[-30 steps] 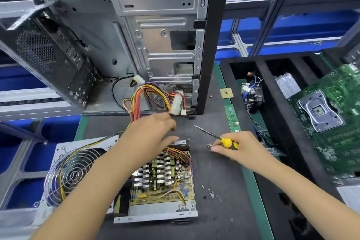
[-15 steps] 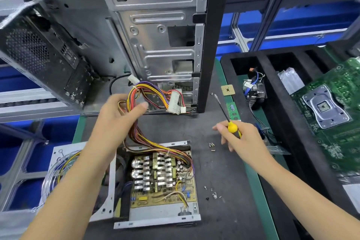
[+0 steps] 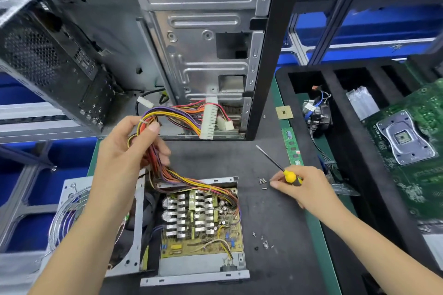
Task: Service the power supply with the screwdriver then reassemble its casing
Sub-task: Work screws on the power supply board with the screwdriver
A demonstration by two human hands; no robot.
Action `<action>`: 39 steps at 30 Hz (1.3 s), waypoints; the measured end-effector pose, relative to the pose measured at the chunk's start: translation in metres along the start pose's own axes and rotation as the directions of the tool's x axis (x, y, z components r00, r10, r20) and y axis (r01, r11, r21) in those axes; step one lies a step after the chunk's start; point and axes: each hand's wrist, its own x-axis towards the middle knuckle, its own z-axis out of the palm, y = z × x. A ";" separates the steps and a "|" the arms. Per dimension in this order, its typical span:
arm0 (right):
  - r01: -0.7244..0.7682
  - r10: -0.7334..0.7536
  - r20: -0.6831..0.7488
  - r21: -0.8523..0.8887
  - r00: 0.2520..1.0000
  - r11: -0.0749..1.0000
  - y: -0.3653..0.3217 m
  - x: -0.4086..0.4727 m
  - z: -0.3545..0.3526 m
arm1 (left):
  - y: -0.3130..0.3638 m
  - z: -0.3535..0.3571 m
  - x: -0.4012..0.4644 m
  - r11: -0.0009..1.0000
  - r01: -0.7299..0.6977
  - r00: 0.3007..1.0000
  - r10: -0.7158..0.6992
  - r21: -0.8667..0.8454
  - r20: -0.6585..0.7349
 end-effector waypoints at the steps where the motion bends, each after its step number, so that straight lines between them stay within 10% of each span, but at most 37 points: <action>1: -0.006 0.006 0.012 -0.011 1.000 1.000 0.000 -0.002 0.001 | -0.003 -0.005 0.000 0.998 -0.003 0.998 0.007 0.069 -0.060; 5: -0.036 0.037 0.058 -0.007 0.998 0.999 0.002 -0.011 0.005 | -0.016 -0.027 0.003 0.820 0.028 0.951 0.154 0.571 -0.268; 11: -0.069 0.084 0.306 -0.058 0.948 0.996 0.003 -0.025 0.016 | -0.020 -0.012 0.010 0.348 -0.096 0.889 0.451 0.933 -0.077; 17: 0.018 0.076 0.428 -0.210 0.901 0.978 0.008 -0.041 0.024 | -0.008 0.006 0.008 0.165 -0.480 0.777 0.536 0.862 0.330; 24: 0.167 -0.016 0.473 -0.280 0.881 0.945 0.007 -0.041 0.023 | -0.016 0.033 -0.013 0.090 -0.778 0.628 0.096 0.622 0.772; 33: -0.180 0.093 0.454 0.152 0.886 0.972 0.000 -0.045 0.003 | -0.018 0.045 -0.038 0.594 -0.603 0.796 0.400 0.532 0.455; 39: -0.229 0.037 0.400 0.443 0.916 0.867 -0.023 -0.042 -0.004 | -0.033 0.067 -0.054 0.804 -0.462 0.804 0.200 0.375 0.561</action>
